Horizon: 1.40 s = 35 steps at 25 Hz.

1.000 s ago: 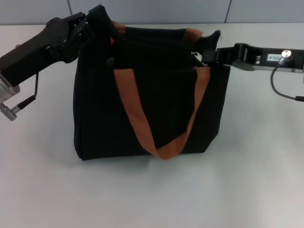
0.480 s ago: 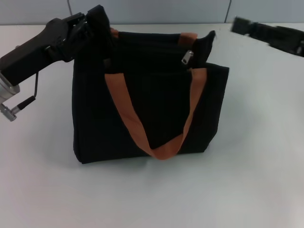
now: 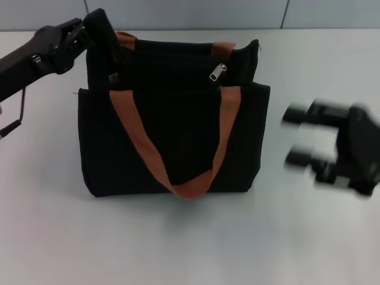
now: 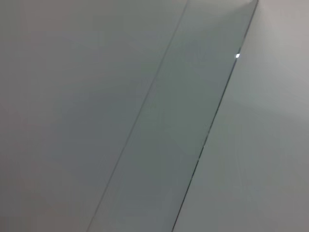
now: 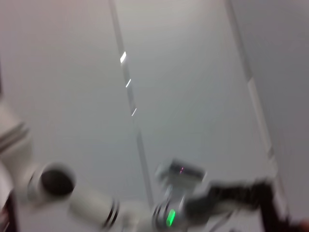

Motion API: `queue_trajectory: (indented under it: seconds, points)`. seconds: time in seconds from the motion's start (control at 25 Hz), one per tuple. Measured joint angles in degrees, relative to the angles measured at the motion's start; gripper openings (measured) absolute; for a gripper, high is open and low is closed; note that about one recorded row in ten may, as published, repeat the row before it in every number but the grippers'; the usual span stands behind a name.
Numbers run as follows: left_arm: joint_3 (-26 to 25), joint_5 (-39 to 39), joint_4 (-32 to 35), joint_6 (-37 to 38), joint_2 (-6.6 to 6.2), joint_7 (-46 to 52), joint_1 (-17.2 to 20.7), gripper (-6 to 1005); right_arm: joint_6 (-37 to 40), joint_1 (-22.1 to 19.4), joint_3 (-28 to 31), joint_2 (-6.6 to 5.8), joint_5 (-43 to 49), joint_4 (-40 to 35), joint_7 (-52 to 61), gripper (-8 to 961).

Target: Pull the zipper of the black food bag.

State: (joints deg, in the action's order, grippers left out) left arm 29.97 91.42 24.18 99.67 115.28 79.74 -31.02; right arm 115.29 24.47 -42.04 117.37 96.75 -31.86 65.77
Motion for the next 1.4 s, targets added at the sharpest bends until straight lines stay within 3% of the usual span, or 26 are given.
queue_trajectory:
  seconds: [0.16,0.4,0.48,0.64,0.88,0.96,1.0,1.04,1.16,1.24,1.4]
  points:
    - [0.0,0.0,0.1,-1.7,-0.16,0.6,0.1,79,-1.9,0.9,-0.4,0.92,11.3,0.2,-4.2,584]
    - [0.0,0.1,0.0,-4.6,0.14,0.8,0.8,81,-5.4,2.2,-0.5,1.59,16.1,1.2,-6.0,740]
    - [0.0,0.4,0.1,-4.7,-0.49,0.8,1.3,82,-6.1,2.6,-0.6,1.6,16.5,1.9,-6.8,754]
    - [2.6,0.9,0.6,-3.9,-3.52,1.4,2.4,83,-7.9,3.4,-0.6,1.62,16.6,3.0,-7.9,776]
    - [10.6,1.1,7.5,-1.9,-9.37,6.9,6.3,345,-11.2,4.5,-0.6,1.77,16.5,5.2,-8.1,777]
    - [9.7,2.2,10.0,1.6,-11.44,8.0,8.1,439,-13.1,5.1,-0.6,1.87,16.4,6.2,-8.1,776]
    - [9.7,2.2,10.0,1.6,-11.44,8.0,8.1,486,-13.1,5.1,-0.6,1.87,16.4,6.2,-8.1,776]
    - [7.4,2.4,10.6,5.6,-12.3,7.6,8.7,533,-13.6,5.4,-0.6,1.9,16.4,6.6,-8.2,776]
    - [5.5,2.4,10.7,9.3,-12.46,6.3,8.9,758,-14.4,6.2,-0.4,1.97,16.4,8.3,-8.9,776]
    - [4.8,2.5,10.7,13.1,-11.89,3.6,8.9,766,-14.5,6.7,-0.1,2.04,16.3,9.3,-9.9,776]
    - [10.7,2.5,10.7,15.0,-9.01,-3.2,8.9,781,-14.8,7.1,0.1,2.1,16.3,10.5,-11.1,776]
